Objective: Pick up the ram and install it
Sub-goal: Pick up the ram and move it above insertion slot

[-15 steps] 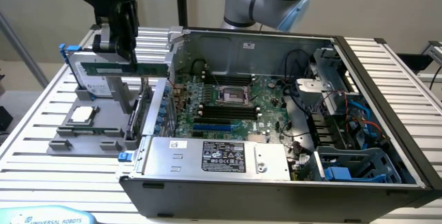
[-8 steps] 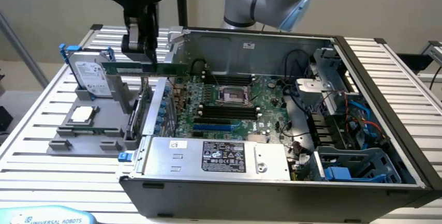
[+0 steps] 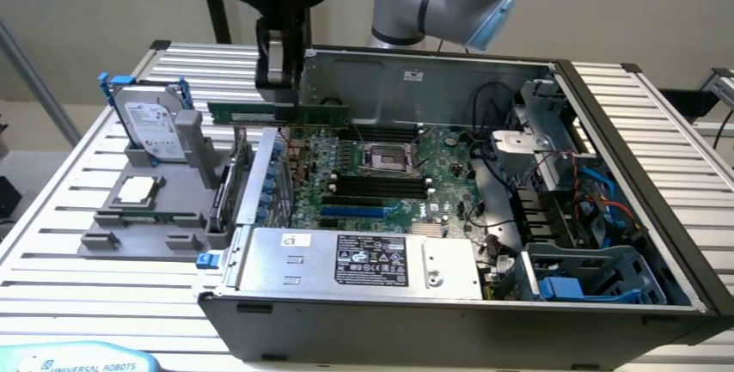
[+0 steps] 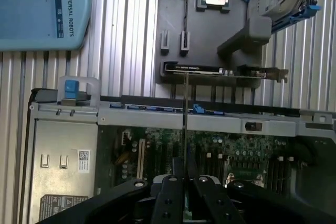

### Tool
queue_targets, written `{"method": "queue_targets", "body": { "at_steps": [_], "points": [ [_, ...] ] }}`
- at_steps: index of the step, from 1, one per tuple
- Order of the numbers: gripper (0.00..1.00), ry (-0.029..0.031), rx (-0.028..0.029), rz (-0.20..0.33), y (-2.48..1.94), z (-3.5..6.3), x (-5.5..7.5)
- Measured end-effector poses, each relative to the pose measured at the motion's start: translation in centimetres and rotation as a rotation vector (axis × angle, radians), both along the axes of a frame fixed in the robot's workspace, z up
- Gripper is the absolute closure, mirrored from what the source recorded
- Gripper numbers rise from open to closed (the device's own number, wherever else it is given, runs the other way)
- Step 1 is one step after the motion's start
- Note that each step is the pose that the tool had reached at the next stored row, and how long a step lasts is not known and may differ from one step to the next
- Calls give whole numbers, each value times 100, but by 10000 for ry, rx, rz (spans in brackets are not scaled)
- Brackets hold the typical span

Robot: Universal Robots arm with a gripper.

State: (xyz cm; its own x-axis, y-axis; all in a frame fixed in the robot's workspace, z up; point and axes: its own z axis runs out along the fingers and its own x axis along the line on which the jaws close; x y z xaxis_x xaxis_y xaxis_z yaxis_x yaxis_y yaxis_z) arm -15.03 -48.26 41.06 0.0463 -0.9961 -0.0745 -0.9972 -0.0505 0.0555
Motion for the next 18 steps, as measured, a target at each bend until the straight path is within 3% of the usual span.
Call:
{"method": "queue_targets", "body": {
  "at_steps": [6,11,13,18],
  "points": [
    [86,41,0,-1,29,-14,274],
    [86,53,0,-1,94,-57,500],
    [86,56,0,0,137,-87,583],
    [86,57,-1,-2,318,-178,703]
  ]
}}
